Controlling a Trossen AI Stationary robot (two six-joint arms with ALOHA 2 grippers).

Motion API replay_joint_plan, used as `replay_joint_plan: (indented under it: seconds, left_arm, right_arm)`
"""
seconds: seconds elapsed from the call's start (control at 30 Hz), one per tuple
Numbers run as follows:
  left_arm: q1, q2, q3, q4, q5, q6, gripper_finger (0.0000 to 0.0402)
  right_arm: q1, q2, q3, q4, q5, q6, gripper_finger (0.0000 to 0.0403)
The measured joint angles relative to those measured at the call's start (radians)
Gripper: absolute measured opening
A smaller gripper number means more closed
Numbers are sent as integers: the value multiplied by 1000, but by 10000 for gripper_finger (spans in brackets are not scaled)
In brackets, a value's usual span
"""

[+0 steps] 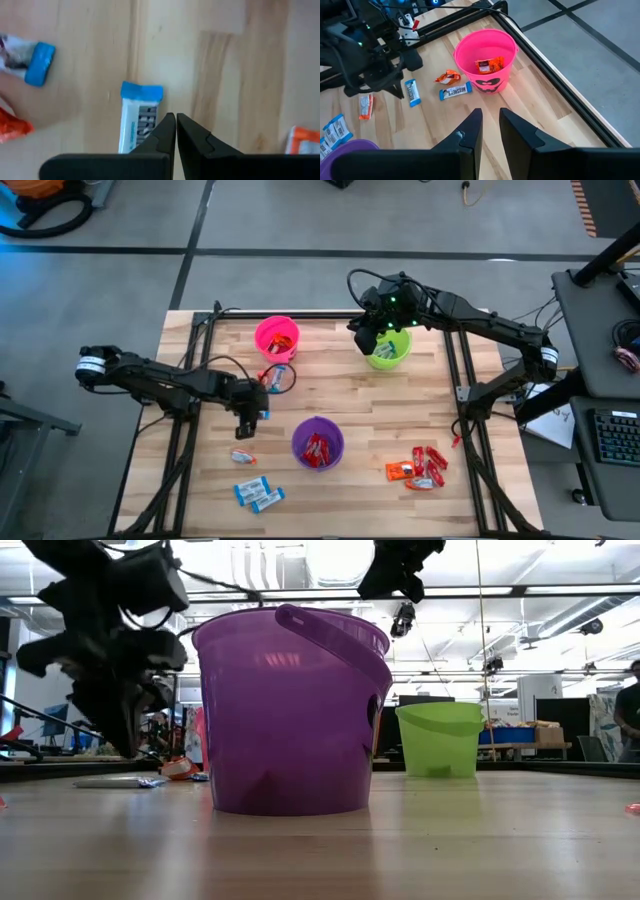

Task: Sort candy
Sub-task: Put the white-blue chocolate into the green bucket

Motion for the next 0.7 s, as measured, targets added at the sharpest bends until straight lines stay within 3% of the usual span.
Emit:
replay_joint_plan:
  seconds: [0.3,0.7]
  left_arm:
    - [0,5,-9,4,-94,-38,19]
    - [0,32,-9,-4,-118,-43,155]
  right_arm:
    - [0,0,0,0,-2,0,64]
    - [0,0,0,1,-3,0,64]
